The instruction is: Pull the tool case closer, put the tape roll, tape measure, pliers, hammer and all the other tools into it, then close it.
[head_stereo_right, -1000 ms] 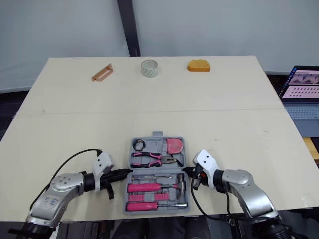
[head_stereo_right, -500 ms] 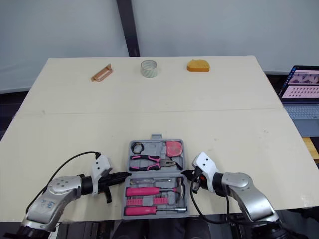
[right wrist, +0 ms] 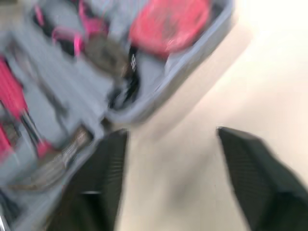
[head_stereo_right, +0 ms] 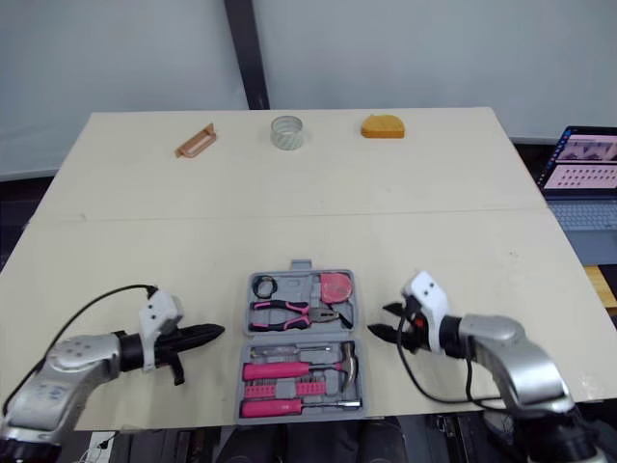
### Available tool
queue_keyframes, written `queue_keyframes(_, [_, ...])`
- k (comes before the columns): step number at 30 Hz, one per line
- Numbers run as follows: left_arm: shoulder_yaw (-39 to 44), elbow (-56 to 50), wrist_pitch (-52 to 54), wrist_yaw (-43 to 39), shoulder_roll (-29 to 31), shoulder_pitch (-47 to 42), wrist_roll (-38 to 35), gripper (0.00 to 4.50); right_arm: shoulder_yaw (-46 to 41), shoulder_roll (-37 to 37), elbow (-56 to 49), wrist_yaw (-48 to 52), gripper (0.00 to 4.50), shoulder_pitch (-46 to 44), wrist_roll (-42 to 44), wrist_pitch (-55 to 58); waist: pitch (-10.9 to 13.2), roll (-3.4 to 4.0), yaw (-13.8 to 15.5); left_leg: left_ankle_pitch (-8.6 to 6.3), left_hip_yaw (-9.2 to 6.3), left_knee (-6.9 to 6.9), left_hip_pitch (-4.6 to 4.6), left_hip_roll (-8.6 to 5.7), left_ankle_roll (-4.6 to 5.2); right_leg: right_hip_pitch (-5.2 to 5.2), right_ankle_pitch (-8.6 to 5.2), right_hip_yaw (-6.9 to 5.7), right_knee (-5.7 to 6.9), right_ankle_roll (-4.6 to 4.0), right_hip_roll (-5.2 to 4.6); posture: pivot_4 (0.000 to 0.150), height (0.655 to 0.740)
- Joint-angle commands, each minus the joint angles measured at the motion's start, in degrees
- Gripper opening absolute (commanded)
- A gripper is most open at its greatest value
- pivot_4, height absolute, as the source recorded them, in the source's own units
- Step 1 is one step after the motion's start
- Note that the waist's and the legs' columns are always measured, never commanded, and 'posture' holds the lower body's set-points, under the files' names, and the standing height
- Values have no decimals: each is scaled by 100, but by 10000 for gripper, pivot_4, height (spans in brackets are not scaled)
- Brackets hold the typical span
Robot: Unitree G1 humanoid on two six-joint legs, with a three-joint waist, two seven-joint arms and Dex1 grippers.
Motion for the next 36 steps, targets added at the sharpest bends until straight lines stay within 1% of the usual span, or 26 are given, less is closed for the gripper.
queue_keyframes(1, [-151, -926, 421, -305, 197, 344, -472, 0, -375, 346, 453, -298, 44512, -687, 702, 1101, 0, 1, -5, 0, 0, -1, 0, 0, 0, 0, 0, 0, 0, 0, 1, 1500, 7400])
queue_keyframes(5, [-650, -1281, 639, -443, 435, 724, -405, 0, -331, 731, 1176, -670, 44512, -1420, 817, 1889, 5, 9, -51, 0, 1, -7, 1, 1, -1, -4, 0, -1, 2, 0, 2, 1500, 7400])
queue_keyframes(7, [-985, -1318, 575, -480, 574, 915, -170, 0, -214, 914, 1506, -829, 44512, -1667, 741, 2061, 5, 10, -48, 0, 2, -7, -1, 1, -1, -6, 0, -1, 1, 0, 2, 1500, 7400])
queue_keyframes(13, [-1417, -1016, 150, -319, 534, 994, 314, 0, -89, 1286, 1892, -1121, 44512, -1892, 588, 1987, 7, 13, -30, 0, 2, -6, -5, 1, -1, -8, 0, 0, 1, 0, 2, 1500, 7400])
queue_keyframes(18, [-1734, -498, -572, -182, 304, 941, 804, 0, 21, 1616, 2260, -1233, 44512, -1947, 450, 1737, -12, 31, -98, 0, 5, -9, 2, 1, -1, -6, 0, 0, 3, 0, 2, 1500, 7400])
queue_keyframes(25, [-1760, -128, -1120, -194, 179, 935, 862, 0, -31, 1845, 2277, -1081, 44512, -1815, 657, 1784, -56, 75, -145, 1, 7, -20, 8, 1, -3, -5, 0, -1, 2, 0, 2, 1500, 7400])
queue_keyframes(36, [-1617, 278, -1541, -282, 243, 1028, 835, 0, -288, 2075, 2138, -938, 44512, -1885, 1077, 1931, -66, 91, -170, 2, 7, -30, 11, 1, -4, -8, 0, -1, 2, 0, 3, 1500, 7400])
